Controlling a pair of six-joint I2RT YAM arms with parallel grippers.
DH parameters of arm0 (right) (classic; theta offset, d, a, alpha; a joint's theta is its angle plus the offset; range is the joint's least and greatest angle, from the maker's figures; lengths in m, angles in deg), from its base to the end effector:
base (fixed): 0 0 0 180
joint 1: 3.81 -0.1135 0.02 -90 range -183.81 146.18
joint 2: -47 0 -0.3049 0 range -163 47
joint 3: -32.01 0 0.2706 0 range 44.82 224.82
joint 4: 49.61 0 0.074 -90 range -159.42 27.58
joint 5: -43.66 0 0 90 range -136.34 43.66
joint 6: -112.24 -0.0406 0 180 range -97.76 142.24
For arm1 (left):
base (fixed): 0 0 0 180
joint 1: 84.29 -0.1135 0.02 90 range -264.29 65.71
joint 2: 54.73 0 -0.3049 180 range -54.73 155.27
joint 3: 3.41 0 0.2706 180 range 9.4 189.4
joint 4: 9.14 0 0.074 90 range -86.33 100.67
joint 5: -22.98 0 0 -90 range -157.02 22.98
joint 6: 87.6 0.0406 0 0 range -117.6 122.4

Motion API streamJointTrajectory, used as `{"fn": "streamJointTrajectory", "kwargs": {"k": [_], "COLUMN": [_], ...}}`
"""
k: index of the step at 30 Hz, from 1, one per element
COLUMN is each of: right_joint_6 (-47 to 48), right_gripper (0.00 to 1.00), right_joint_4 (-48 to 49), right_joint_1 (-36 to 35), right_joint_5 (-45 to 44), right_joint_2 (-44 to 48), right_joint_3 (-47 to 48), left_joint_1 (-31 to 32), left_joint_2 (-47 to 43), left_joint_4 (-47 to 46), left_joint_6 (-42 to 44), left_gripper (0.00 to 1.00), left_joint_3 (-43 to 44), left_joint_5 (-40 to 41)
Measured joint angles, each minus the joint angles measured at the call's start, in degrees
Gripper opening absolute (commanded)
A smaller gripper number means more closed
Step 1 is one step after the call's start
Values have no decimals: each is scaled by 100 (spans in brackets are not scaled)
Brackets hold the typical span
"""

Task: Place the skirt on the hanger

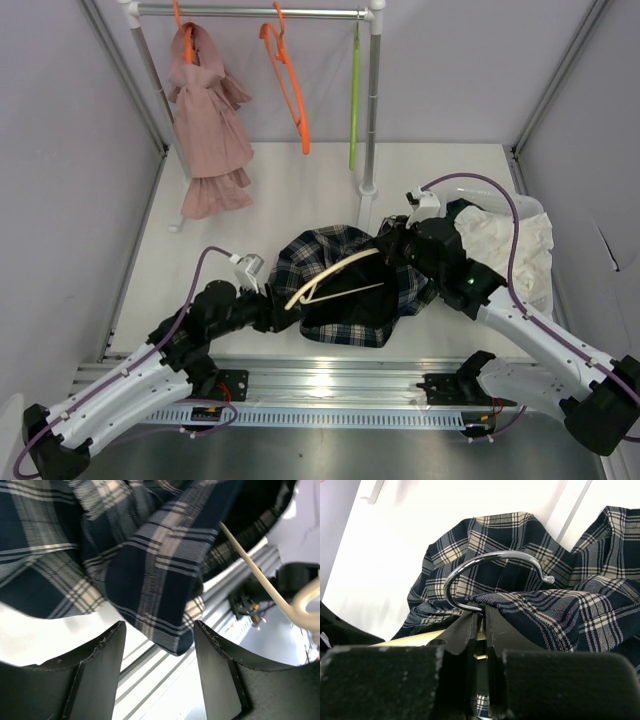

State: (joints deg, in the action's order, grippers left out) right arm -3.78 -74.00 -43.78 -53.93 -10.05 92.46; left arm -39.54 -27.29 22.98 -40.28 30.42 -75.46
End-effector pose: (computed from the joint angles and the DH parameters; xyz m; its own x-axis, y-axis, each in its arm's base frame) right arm 0.1804 0.1442 0.3445 -0.4846 0.1612 -0.8598 -0.3669 0.8548 0.3671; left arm 0.0819 -0.0895 0.2346 -0.7624 -0.1884 -0.6191 0.3720 0.6552 -0.6575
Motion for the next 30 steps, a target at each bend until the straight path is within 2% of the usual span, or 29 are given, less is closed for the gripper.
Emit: {"fn": "streamJointTrajectory", "kwargs": {"k": [9, 21, 26, 27, 30], "right_joint_6": [-57, -96, -96, -96, -96], "right_gripper": [0, 0, 0, 0, 0], "right_joint_4": [0, 2, 4, 7, 11], "right_joint_1": [52, 131, 164, 168, 195], "right_joint_5": [63, 125, 166, 168, 190], "right_joint_2": [-4, -9, -9, -9, -9], "right_joint_3": [0, 0, 0, 0, 0], "left_joint_1": [442, 1040, 1062, 1062, 1062], "left_joint_2": [-39, 911, 1097, 1141, 1252], "left_joint_4": [-254, -501, -673, -704, -730], "left_joint_6": [4, -151, -249, -245, -238], "left_gripper": [63, 57, 37, 26, 8], "left_joint_3": [-79, -120, -120, -120, -94], "left_joint_5": [44, 914, 1292, 1349, 1532]}}
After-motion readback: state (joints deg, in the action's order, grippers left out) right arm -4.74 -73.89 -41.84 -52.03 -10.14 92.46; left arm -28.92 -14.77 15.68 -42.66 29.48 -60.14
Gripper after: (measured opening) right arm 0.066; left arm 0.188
